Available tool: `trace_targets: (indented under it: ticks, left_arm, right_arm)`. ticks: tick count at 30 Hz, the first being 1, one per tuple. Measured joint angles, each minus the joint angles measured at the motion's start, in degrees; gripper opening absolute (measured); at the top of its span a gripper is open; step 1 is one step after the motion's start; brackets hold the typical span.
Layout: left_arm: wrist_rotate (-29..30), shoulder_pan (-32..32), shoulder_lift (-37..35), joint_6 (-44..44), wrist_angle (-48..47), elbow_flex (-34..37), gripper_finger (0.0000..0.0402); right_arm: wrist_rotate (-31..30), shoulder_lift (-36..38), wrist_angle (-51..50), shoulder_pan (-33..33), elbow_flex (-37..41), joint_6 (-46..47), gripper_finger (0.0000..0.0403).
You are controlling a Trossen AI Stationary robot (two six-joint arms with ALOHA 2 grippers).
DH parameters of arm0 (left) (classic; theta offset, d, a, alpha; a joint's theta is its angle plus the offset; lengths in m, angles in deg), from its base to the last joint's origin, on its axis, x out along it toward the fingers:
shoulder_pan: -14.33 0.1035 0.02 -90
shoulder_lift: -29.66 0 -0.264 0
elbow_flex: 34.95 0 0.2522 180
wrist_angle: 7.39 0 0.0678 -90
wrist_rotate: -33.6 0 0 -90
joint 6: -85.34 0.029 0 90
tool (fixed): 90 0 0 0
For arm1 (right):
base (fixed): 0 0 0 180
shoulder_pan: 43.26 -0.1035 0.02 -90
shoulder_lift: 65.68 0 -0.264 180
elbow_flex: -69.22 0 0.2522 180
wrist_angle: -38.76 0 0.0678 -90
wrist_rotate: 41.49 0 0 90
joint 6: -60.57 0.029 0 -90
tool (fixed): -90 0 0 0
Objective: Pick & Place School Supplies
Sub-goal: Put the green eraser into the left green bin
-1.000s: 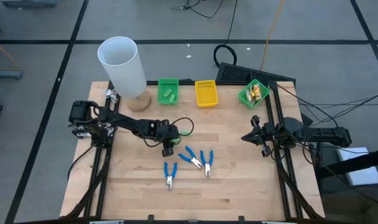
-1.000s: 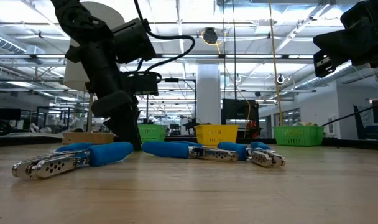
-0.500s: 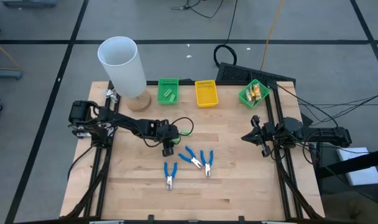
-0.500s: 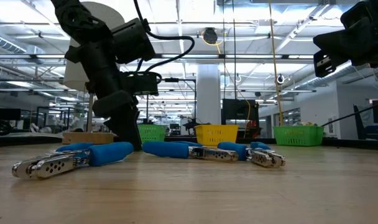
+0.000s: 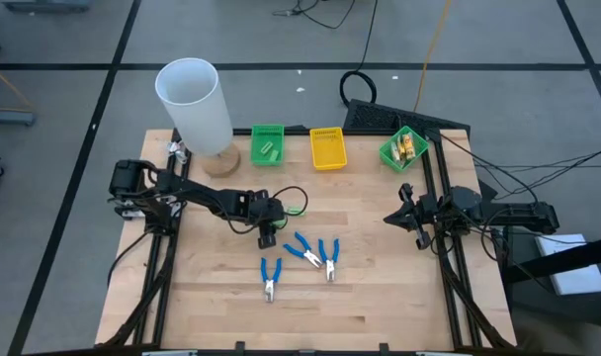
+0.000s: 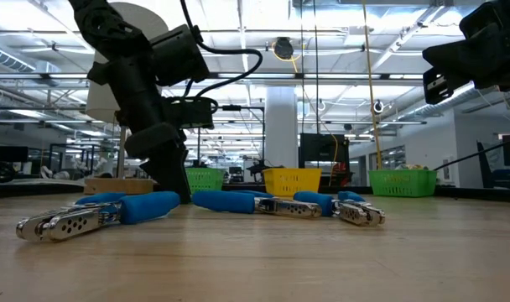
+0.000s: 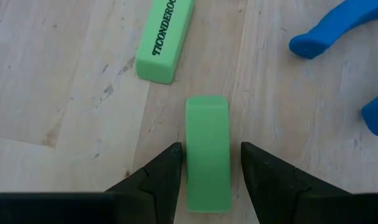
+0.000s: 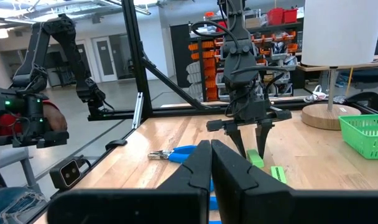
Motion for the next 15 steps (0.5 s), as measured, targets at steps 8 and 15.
trace_targets:
  ticks: [8, 15]
  left_arm:
    - [0.0, 0.5, 0.0, -0.6, 0.0, 0.0, 0.0170]
    - [0.0, 0.5, 0.0, -0.6, -0.8, 0.0, 0.0170]
  right_arm:
    - [0.0, 0.0, 0.0, 0.0, 0.0, 0.0, 0.0004]
    - [0.0, 0.0, 0.0, 0.0, 0.0, 0.0, 0.0004]
